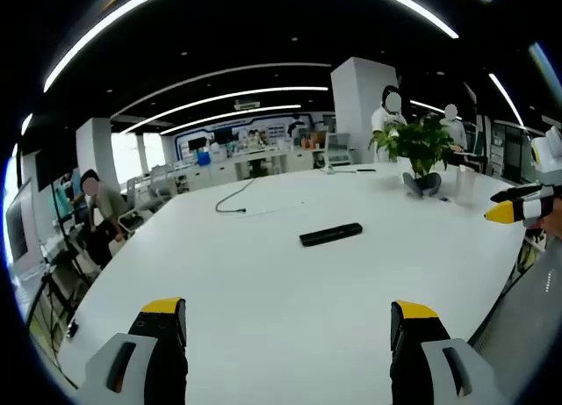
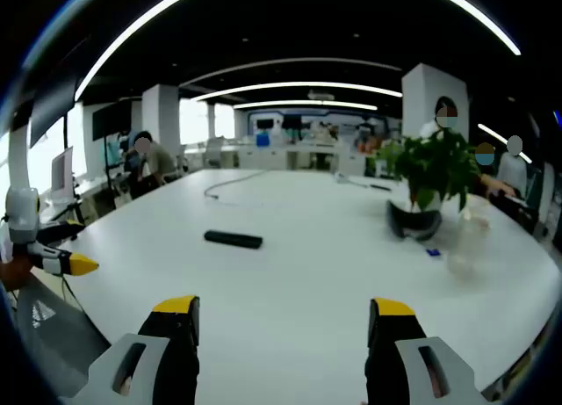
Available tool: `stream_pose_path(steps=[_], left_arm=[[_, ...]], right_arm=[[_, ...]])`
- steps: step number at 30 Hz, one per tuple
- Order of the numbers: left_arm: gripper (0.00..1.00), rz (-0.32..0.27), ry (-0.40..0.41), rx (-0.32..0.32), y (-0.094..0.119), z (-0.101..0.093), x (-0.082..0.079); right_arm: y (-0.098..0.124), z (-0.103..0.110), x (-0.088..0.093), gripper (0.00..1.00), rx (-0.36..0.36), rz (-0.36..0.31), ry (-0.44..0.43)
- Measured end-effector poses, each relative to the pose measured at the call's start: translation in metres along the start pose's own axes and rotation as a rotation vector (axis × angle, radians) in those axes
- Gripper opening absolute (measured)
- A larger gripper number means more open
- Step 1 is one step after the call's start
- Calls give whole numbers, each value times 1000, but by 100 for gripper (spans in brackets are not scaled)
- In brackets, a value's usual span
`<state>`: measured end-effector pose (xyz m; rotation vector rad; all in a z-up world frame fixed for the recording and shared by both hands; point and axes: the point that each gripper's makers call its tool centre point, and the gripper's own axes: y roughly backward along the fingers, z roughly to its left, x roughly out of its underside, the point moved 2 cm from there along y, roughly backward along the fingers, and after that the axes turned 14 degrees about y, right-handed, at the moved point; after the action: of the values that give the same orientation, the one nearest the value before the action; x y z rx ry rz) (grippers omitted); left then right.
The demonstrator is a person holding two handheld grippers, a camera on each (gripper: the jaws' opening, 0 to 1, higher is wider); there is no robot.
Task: Press the specified remote control buttons in sequence, fully releasing each button before pressing the next.
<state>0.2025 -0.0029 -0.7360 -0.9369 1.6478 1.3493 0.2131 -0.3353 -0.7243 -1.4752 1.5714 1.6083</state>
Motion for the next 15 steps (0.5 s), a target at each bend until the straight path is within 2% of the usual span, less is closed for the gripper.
stream_pose_path(steps=[15], left_arm=[[100, 12, -3, 5, -1, -1, 2]], right_arm=[[0, 2, 0, 77, -12, -1, 2]])
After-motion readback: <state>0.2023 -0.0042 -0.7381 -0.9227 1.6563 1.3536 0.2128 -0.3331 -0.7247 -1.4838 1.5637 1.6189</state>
